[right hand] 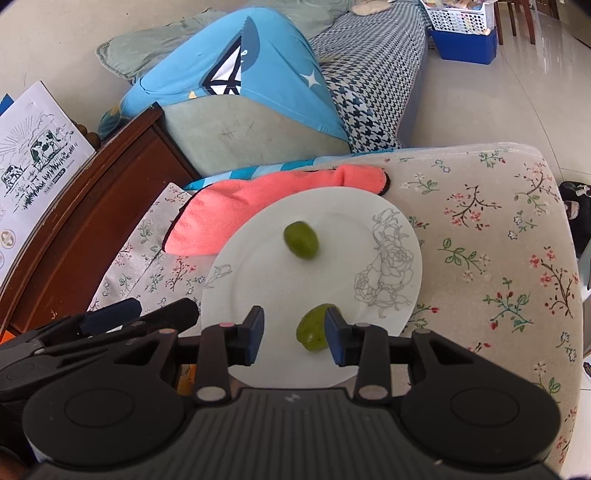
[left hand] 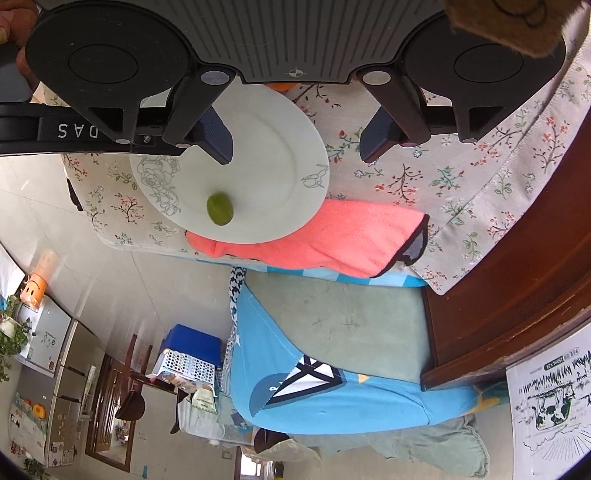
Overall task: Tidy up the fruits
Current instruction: 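Withdraw both open tools from the plate back to the fruit pile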
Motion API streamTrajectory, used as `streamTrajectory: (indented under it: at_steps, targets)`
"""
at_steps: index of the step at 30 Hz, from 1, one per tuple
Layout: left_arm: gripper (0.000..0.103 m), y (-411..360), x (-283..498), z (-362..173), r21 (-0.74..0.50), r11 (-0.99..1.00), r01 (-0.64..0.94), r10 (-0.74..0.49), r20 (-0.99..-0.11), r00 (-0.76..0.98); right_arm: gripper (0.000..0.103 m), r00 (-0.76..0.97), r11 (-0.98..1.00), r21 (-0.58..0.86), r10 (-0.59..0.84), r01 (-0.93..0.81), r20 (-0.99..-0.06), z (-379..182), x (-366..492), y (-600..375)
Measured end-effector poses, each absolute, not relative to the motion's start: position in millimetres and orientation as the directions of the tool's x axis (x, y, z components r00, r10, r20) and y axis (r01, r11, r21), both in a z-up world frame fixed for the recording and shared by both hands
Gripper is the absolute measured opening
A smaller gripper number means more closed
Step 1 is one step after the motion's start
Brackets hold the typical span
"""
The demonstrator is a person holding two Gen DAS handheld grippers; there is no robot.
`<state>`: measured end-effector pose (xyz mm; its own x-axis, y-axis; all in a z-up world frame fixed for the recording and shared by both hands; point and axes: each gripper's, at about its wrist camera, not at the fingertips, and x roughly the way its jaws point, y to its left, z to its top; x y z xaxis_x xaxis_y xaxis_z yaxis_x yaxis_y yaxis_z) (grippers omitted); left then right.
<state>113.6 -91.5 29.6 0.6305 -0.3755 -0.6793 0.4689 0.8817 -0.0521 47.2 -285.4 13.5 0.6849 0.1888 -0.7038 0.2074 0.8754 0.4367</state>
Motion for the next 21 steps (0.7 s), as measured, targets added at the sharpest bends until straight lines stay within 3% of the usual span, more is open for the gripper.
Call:
streamTrajectory:
  at_steps: [7,21]
  targets:
    - [0.082,-74,106,35,-0.031,0.888,0.459,-0.355,-0.68,0.642,0.043,0.67,0.89,0.424,0.211,0.169,-0.712,16,36,-279]
    - [0.082,-15,84,22,-0.077,0.945,0.318,-0.275,-0.716,0.641,0.043,0.587,0.914,0.404,0.307,0.038,-0.749,14,2,-242]
